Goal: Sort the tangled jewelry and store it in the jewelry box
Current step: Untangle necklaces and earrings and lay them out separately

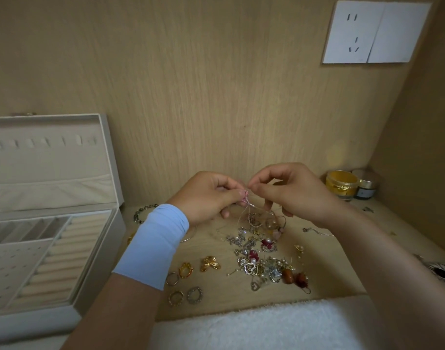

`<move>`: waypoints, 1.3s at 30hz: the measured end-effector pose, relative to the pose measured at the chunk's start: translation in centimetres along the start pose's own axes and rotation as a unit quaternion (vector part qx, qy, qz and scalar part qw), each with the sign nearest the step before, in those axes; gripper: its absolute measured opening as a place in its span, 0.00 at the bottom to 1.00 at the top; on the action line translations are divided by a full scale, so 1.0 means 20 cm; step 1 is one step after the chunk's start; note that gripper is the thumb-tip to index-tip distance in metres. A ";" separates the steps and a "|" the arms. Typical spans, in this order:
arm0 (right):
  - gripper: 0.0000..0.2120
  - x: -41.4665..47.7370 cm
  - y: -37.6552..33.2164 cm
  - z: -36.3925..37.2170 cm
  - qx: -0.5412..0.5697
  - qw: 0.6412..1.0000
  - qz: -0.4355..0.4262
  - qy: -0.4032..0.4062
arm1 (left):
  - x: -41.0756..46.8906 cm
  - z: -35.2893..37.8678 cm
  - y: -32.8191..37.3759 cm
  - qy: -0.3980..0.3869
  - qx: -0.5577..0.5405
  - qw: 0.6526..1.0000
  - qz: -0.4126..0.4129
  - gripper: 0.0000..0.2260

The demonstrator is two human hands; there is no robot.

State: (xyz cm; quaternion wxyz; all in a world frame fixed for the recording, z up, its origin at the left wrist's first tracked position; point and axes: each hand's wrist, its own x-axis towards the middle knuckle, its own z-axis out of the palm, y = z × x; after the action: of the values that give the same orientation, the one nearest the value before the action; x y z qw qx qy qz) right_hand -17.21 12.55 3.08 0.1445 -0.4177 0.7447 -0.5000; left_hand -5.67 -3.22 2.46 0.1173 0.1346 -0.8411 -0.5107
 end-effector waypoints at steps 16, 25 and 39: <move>0.02 -0.04 -0.03 0.02 -0.165 0.984 -0.061 -0.014 | 0.00 0.01 -0.01 -0.016 0.058 0.998 -0.009 0.05; 0.03 -0.03 -0.01 0.02 -0.135 0.988 -0.068 -0.030 | 0.02 0.01 -0.03 -0.035 -0.087 0.992 -0.085 0.07; 0.04 0.00 0.04 0.05 0.064 0.996 -0.055 0.006 | 0.05 0.03 -0.06 -0.011 -0.044 0.992 -0.119 0.08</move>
State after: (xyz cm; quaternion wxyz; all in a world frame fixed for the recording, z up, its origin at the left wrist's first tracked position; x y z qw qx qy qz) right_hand -16.93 12.04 1.90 0.1384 -0.4449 0.6877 -0.5568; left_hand -6.63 -3.70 1.19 0.0517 0.2229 -0.7972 -0.5587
